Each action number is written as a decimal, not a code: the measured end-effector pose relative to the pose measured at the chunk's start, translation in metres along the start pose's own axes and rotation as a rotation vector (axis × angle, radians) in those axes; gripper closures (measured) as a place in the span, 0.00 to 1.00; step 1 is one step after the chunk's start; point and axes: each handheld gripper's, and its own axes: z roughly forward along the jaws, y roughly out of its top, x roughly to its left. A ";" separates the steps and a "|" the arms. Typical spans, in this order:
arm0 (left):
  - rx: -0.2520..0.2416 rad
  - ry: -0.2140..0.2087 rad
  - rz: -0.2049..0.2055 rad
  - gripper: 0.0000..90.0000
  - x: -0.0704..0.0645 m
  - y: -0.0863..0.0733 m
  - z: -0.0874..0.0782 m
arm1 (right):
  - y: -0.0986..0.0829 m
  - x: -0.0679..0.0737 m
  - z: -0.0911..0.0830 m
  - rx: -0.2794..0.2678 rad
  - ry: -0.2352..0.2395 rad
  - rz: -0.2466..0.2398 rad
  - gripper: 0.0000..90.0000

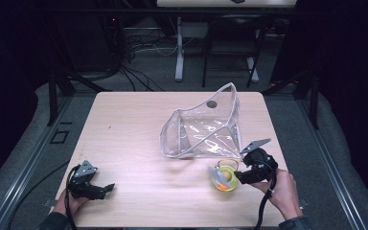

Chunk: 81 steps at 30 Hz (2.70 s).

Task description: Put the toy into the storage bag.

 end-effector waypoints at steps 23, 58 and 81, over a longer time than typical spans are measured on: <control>0.000 0.000 0.000 0.00 0.000 0.000 0.000 | 0.026 0.009 -0.005 0.049 0.024 -0.085 0.97; 0.000 0.000 0.000 0.00 0.000 0.000 0.000 | 0.034 -0.039 -0.020 0.141 0.008 0.002 0.98; 0.000 0.000 0.000 0.00 0.000 0.000 0.000 | 0.046 -0.077 -0.028 0.195 -0.012 0.065 0.98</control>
